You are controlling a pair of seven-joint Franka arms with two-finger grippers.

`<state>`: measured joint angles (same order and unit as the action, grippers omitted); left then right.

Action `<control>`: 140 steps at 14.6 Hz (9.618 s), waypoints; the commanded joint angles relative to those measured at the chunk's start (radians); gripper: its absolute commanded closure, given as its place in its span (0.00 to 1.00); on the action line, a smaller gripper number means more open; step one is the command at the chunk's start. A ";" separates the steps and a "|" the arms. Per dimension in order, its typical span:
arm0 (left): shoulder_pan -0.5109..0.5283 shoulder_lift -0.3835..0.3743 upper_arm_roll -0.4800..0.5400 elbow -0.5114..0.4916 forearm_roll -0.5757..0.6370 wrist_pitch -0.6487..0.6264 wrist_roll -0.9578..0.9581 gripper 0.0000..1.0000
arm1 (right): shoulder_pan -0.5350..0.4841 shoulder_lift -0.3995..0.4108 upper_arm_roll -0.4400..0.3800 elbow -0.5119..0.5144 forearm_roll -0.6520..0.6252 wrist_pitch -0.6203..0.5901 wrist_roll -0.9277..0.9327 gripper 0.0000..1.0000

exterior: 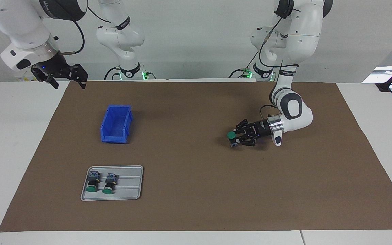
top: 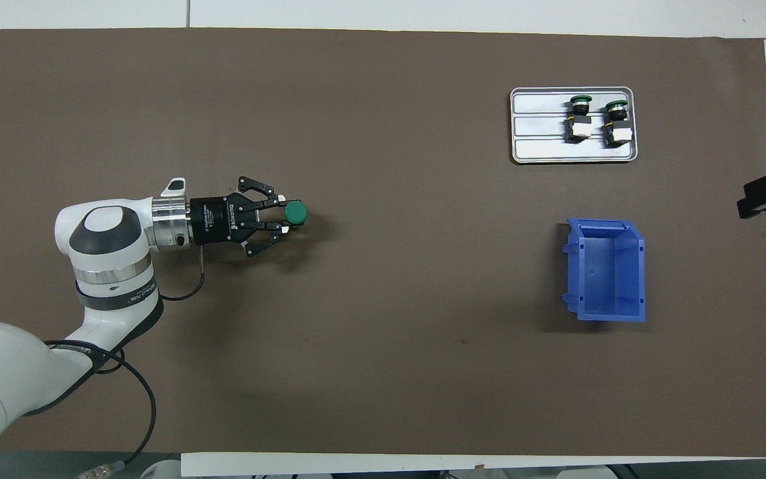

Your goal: Place and press button with both arms

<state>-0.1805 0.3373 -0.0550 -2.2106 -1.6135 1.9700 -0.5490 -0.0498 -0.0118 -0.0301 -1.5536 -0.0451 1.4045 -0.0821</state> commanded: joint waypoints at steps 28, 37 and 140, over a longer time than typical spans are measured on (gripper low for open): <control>-0.022 -0.053 0.015 -0.034 -0.055 0.007 0.029 0.00 | -0.008 -0.016 0.003 -0.022 0.014 0.008 -0.022 0.01; -0.008 -0.230 0.017 0.003 0.357 0.118 -0.201 0.00 | -0.008 -0.016 0.003 -0.022 0.014 0.008 -0.021 0.01; 0.033 -0.411 0.113 0.583 1.633 -0.596 0.370 0.00 | 0.780 0.779 0.055 0.373 -0.021 0.737 0.910 0.01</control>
<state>-0.1495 -0.0654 0.0660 -1.6285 -0.0020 1.3981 -0.1850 0.7312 0.7609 0.0198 -1.1460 -0.0483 2.0841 0.7997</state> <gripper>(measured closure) 0.000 0.004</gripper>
